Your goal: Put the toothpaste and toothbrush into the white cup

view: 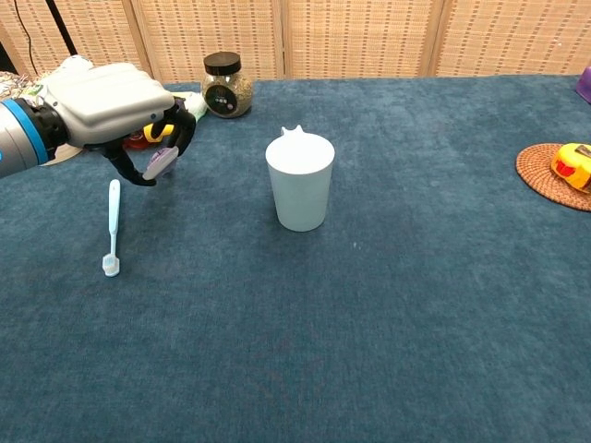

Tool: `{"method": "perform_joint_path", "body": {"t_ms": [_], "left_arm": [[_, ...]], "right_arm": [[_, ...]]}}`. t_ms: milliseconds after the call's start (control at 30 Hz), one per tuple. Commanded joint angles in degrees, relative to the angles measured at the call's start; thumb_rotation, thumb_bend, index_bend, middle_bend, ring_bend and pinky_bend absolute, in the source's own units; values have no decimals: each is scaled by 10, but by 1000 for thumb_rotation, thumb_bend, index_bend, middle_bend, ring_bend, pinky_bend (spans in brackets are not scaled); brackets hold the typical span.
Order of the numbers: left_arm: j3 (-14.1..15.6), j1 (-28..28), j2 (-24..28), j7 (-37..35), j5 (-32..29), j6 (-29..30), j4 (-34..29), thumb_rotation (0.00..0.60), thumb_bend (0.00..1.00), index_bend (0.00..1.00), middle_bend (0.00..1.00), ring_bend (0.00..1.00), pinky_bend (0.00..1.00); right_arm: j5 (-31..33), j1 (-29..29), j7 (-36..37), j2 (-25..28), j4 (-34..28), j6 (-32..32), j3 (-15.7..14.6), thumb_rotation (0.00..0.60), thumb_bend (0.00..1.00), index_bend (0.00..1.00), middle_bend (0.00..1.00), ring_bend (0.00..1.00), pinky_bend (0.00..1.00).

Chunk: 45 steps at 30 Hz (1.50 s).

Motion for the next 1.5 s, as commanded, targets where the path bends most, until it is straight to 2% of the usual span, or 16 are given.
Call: {"method": "perform_joint_path", "body": {"t_ms": [33, 300, 767, 933, 1200, 1367, 1500], "left_arm": [[2, 2, -5, -3, -1, 3, 6, 600, 803, 742, 551, 530, 652], [-6, 2, 14, 3, 4, 27, -14, 600, 823, 753, 560, 535, 656], [-43, 6, 105, 49, -6, 64, -160, 600, 824, 755, 560, 538, 656], [-60, 14, 166, 53, -15, 77, -256, 600, 822, 755, 560, 537, 656], [-84, 33, 279, 26, -40, 81, -444, 600, 823, 754, 560, 535, 656], [-90, 26, 306, 25, -80, 44, -502, 600, 822, 754, 560, 535, 656], [-100, 5, 290, 26, -142, 4, -510, 600, 822, 755, 560, 534, 656]], "right_arm": [[1, 0, 0, 0, 0, -1, 1, 600, 0, 0, 0, 0, 5], [2, 0, 2, 0, 0, -6, 2, 600, 0, 0, 0, 0, 6], [6, -2, 6, 2, -3, -8, 6, 600, 0, 0, 0, 0, 6], [8, -4, 6, 3, -6, -7, 8, 600, 0, 0, 0, 0, 7], [8, -5, 2, 4, -10, -8, 8, 600, 0, 0, 0, 0, 7], [5, -5, -2, 3, -13, -9, 7, 600, 0, 0, 0, 0, 7], [4, -5, -4, 4, -14, -9, 7, 600, 0, 0, 0, 0, 7]]}}
